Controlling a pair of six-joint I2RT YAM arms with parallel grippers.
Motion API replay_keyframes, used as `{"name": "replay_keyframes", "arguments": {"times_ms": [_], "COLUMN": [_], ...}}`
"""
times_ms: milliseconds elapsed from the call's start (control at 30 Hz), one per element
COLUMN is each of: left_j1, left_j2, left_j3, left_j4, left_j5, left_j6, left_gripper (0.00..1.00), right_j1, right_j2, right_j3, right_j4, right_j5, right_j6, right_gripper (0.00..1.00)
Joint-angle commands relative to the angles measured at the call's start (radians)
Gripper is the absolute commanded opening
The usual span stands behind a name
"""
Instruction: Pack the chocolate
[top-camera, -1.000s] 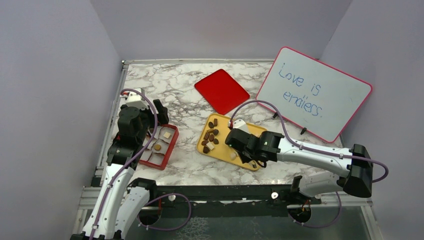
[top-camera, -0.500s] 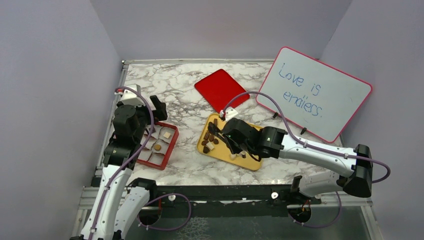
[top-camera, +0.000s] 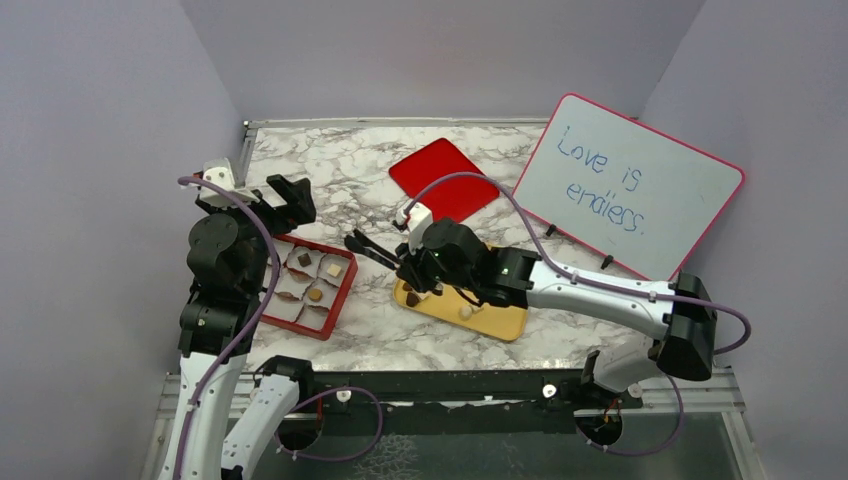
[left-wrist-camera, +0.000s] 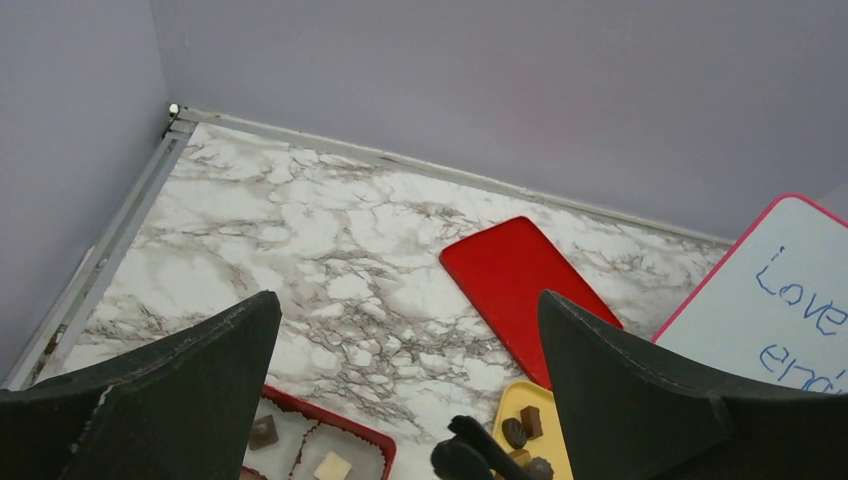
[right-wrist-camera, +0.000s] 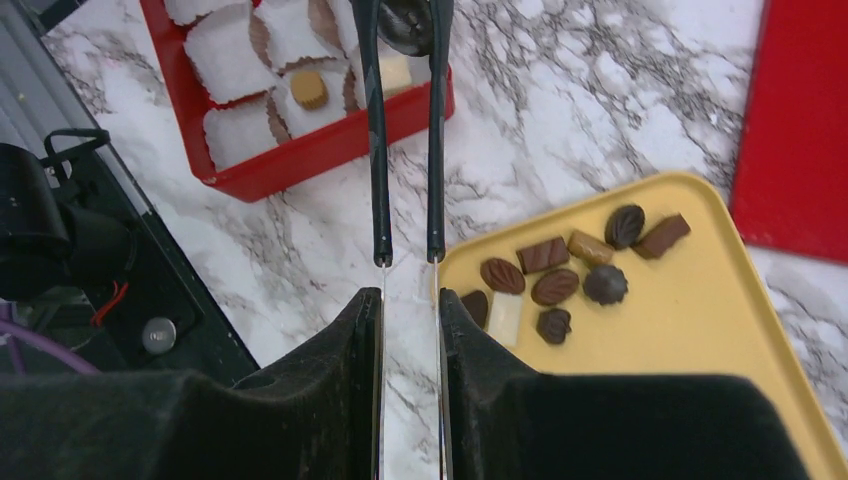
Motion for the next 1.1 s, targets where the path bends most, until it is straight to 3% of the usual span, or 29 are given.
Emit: {"name": "replay_keyframes", "arguments": {"times_ms": [0,400,1067], "left_j1": [-0.002,-0.002,-0.002], "left_j2": [-0.021,-0.029,-0.034], "left_j3": [0.028,0.058,0.041], "left_j4": [0.019,0.047,0.092], "left_j5": [-0.061,-0.041,-0.075], "left_j6": [-0.016,-0.018,-0.006], "left_gripper": [0.99,0.99,0.99], "right_j1": [-0.002,0.005,0.074], "right_j2": [0.076,0.232,0.558], "right_j3": [0.045,0.081,0.327], "right_j4": [0.179,0.368,0.294], "right_j5": [-0.089,-0.267,-0.255], "right_j6": [-0.058,-0.074,-0.185], "right_gripper": [0.27,0.27,0.28]}}
